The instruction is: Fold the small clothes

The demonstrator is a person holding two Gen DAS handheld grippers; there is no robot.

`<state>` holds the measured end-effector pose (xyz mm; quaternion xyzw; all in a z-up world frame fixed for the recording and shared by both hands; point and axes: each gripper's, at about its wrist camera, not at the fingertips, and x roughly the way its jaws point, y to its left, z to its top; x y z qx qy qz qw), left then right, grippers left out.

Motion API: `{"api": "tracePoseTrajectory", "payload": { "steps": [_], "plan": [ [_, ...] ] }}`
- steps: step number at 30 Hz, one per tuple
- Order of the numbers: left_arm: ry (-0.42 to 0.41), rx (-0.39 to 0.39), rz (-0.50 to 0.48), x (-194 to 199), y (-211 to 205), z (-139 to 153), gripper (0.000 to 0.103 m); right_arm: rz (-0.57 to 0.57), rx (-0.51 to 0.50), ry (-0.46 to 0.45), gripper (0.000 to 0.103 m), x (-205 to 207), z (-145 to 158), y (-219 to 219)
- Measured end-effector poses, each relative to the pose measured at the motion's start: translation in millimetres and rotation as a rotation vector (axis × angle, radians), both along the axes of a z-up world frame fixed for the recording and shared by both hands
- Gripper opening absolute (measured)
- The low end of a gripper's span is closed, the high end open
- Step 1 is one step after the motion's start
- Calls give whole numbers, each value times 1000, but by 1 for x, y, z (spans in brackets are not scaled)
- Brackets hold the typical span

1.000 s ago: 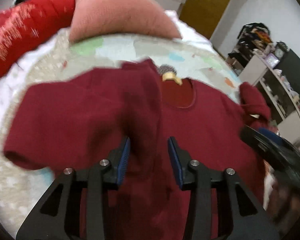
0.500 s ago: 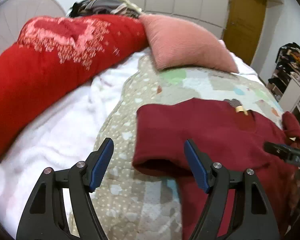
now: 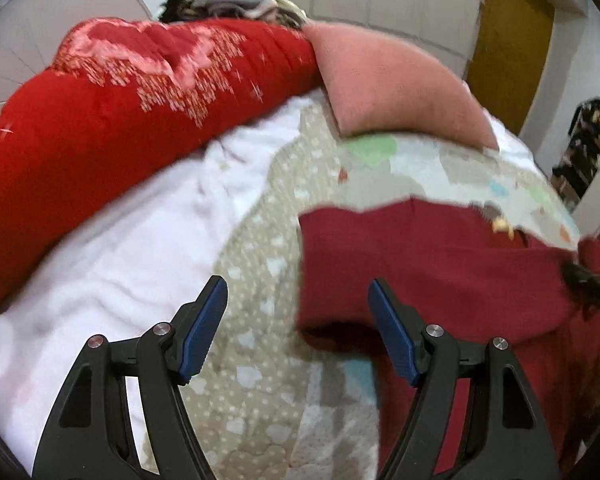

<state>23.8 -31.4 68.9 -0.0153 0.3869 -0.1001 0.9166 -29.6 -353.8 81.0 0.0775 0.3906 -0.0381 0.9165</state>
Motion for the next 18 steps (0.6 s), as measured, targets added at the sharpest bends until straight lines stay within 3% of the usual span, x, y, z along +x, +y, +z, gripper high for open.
{"api": "tracePoseTrajectory", "payload": {
  "steps": [3, 5, 11, 15, 16, 18],
  "plan": [
    [-13, -53, -5, 2, -5, 6, 73, -57, -111, -102, 5, -19, 36, -11],
    [3, -51, -18, 5, -16, 4, 73, -122, -182, -118, 5, -25, 48, -22],
    [38, -5, -65, 11, -53, -12, 73, -198, -230, 24, 5, -10, 5, -52],
    [116, 113, -64, 27, -73, -38, 73, -218, -189, 129, 5, -3, -25, -79],
    [136, 131, -61, 31, -75, -45, 73, -216, -173, 170, 7, -3, -30, -84],
    [150, 122, -61, 35, -74, -53, 73, -243, -128, 140, 18, -14, -27, -92]
  ]
}}
